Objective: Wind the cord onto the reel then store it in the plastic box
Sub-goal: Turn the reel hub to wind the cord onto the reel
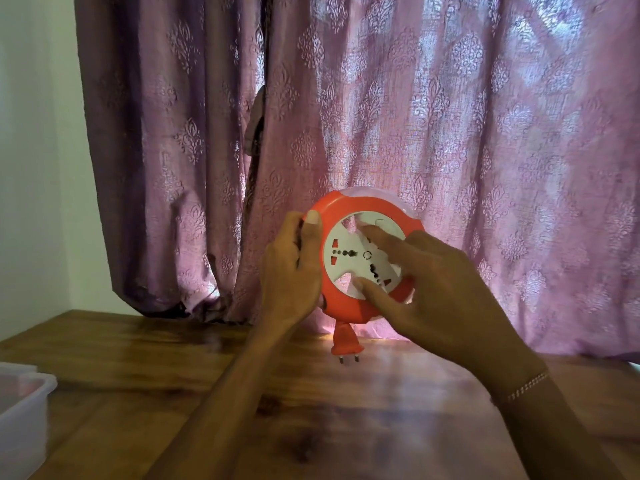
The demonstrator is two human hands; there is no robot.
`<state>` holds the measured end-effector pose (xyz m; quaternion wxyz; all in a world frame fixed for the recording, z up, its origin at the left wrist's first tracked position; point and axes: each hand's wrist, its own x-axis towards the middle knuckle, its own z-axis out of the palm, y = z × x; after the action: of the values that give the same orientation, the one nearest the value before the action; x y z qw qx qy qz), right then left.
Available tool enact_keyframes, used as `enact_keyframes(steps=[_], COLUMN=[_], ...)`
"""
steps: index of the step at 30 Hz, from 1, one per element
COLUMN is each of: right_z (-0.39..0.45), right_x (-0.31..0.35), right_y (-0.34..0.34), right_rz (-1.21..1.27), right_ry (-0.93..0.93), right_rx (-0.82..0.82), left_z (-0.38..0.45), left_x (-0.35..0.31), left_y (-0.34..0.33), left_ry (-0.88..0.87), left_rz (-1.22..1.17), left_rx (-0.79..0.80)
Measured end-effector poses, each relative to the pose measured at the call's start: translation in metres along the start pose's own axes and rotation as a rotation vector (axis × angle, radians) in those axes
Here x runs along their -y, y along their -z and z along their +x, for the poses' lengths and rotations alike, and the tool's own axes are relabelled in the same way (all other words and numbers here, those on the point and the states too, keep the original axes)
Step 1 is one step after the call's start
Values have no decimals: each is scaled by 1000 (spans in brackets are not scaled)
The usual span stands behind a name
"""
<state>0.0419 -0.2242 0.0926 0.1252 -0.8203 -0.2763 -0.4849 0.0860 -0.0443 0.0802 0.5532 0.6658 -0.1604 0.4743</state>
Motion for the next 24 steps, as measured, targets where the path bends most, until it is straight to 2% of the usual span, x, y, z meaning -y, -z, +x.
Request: enact_keyframes(steps=[1, 3, 4, 6, 8, 10, 12, 14, 15, 19, 24], right_z=[1, 3, 4, 6, 8, 8, 6, 4, 4, 6, 6], right_x=[-4, -10, -11, -10, -9, -8, -1, 11, 17, 31, 49], right_y=[2, 4, 5, 5, 4, 1, -8, -15, -17, -16, -9], right_rz=[60, 150, 189, 312, 497, 705, 1006, 1325, 1406, 1402, 1436], right_ry=[13, -15, -63, -224, -443, -635, -715, -744, -758, -782, -832], right_rx=[-51, -258, -352, -432, -371, -208, -60, -68, -113, -225, -271], left_z=[1, 2, 3, 2, 3, 2, 2, 0, 0, 0, -3], left_x=[1, 2, 0, -4, -8, -11, -15, -21, -23, -28, -50], left_y=[1, 3, 4, 6, 6, 5, 5, 5, 5, 12, 34], left_ry=[9, 26, 32, 37, 59, 74, 64, 52, 58, 79, 90], left_rz=[-12, -40, -50, -74, -119, -161, -170, -207, -233, -313, -210], left_rx=[-8, -19, -23, -30, -29, -27, -30, -28, -20, -17, 17])
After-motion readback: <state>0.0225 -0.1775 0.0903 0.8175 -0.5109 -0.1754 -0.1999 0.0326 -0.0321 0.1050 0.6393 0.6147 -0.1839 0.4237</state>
